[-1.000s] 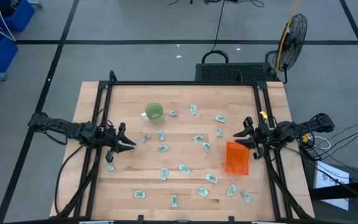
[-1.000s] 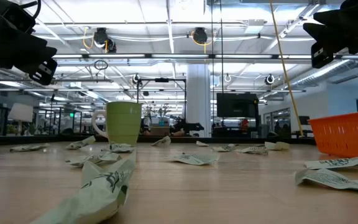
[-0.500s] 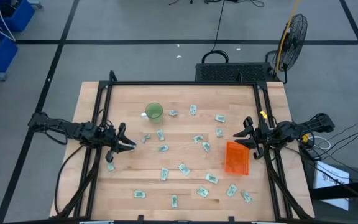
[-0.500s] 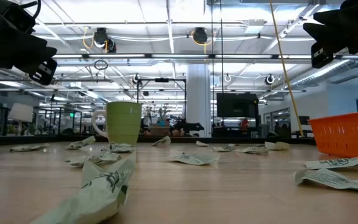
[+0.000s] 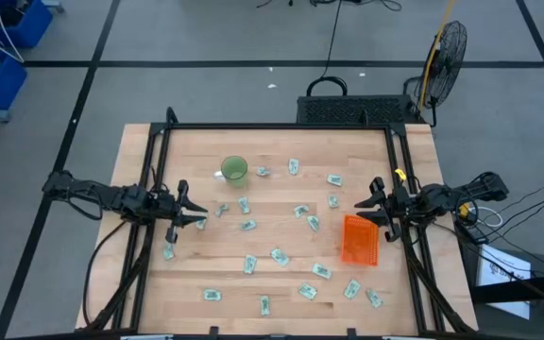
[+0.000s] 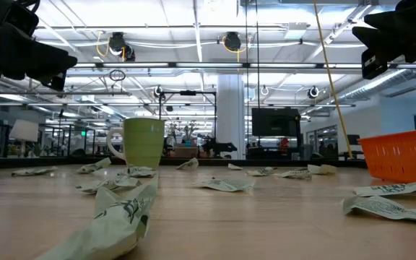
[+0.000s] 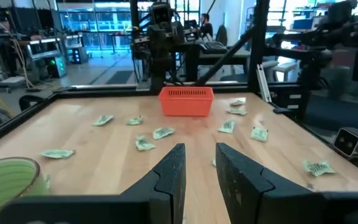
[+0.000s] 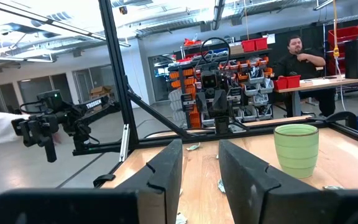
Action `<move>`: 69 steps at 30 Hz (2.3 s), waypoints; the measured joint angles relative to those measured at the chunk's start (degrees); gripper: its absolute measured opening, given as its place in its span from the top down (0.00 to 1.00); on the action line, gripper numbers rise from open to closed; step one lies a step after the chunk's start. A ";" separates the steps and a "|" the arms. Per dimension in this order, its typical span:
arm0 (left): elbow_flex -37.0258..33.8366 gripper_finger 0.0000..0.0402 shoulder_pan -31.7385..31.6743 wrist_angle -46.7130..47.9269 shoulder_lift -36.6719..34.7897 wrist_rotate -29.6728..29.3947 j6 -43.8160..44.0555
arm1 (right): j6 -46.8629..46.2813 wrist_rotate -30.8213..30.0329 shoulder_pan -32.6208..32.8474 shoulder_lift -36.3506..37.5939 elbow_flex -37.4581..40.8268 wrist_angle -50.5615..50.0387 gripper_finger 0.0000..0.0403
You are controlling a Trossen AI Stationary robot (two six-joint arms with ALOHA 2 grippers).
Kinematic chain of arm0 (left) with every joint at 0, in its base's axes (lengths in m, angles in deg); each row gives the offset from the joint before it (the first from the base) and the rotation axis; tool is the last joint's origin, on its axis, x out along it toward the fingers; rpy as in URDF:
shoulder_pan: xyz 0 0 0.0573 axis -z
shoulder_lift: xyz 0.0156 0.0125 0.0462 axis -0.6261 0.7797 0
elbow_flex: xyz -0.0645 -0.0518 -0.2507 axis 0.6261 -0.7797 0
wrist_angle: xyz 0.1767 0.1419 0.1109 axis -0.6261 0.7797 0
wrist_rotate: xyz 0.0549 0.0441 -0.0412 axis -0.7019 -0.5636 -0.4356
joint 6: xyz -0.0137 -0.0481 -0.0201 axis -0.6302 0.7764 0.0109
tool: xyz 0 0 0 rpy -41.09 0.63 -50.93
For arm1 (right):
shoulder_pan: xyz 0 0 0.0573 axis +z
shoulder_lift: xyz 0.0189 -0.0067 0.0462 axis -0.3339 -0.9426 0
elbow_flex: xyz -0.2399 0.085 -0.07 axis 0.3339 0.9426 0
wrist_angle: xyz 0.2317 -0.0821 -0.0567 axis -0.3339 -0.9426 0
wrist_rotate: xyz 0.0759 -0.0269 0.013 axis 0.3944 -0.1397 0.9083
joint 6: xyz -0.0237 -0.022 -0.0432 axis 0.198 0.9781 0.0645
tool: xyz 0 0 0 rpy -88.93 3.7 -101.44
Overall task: Pick and place Stevia / Truvia into bins
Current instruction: Put the stevia packet into the orange basket
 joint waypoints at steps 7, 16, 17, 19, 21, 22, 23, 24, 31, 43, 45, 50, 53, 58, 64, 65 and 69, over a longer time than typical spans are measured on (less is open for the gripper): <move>-0.04 0.77 -0.04 -3.40 0.00 -3.71 0.04 | 0.00 0.00 0.00 -0.01 0.01 0.00 0.75; -0.04 0.77 -0.02 -21.43 -0.02 -2.34 7.69 | 0.00 0.00 0.00 0.02 0.01 0.00 0.75; -0.04 0.77 -0.02 -22.75 0.00 -1.78 9.57 | 0.00 0.00 0.00 -0.01 -0.01 0.00 0.75; -0.04 0.77 -0.02 -24.54 -0.02 -1.28 13.31 | 0.00 0.00 0.00 -0.01 0.00 0.00 0.75; -0.04 0.77 -0.02 -24.95 0.00 -1.33 15.98 | 0.00 0.00 0.00 -0.01 -0.01 0.00 0.75; -0.04 0.77 -0.02 -25.36 0.00 -1.83 16.35 | 0.00 0.00 0.00 0.01 -0.01 0.00 0.75; -0.04 0.77 -0.02 -25.80 0.00 -3.02 16.12 | 0.00 0.00 0.00 -0.01 -0.01 0.00 0.75; -0.04 0.77 -0.02 -26.17 -0.02 -4.87 15.41 | 0.00 0.00 0.00 -0.01 0.01 0.00 0.75; -0.04 0.77 -0.02 -36.02 0.00 -9.62 11.45 | 12.82 -1.70 -0.15 -0.01 -0.01 3.34 0.75; 20.83 0.77 0.31 -8.95 2.64 -9.49 -6.07 | 6.78 -11.60 -0.39 -11.34 -14.93 21.28 0.75; 27.85 0.77 0.33 1.71 5.59 -11.35 -5.54 | 7.30 -11.92 -0.37 -17.36 -21.59 17.72 0.75; 42.79 0.77 0.31 11.30 14.08 -15.26 -2.22 | 3.03 -13.57 -0.39 -34.17 -41.03 12.15 0.75; 49.17 0.77 0.31 11.80 17.78 -15.31 -3.17 | 5.11 -13.54 -0.39 -43.71 -50.33 13.62 0.75; 54.46 0.77 0.31 11.91 20.48 -15.32 -4.20 | 5.99 -13.33 -0.24 -53.61 -57.89 20.64 0.75; 54.77 0.77 0.31 12.13 20.67 -15.31 2.51 | 4.58 -13.49 -0.29 -58.52 -58.21 24.68 0.75; 54.77 0.77 0.31 12.10 20.65 -15.33 3.78 | 6.80 -14.04 -0.44 -58.88 -58.21 24.08 0.75; 54.77 0.77 0.31 12.11 20.65 -15.32 9.49 | 7.87 -21.94 -1.03 -59.74 -58.21 16.92 0.75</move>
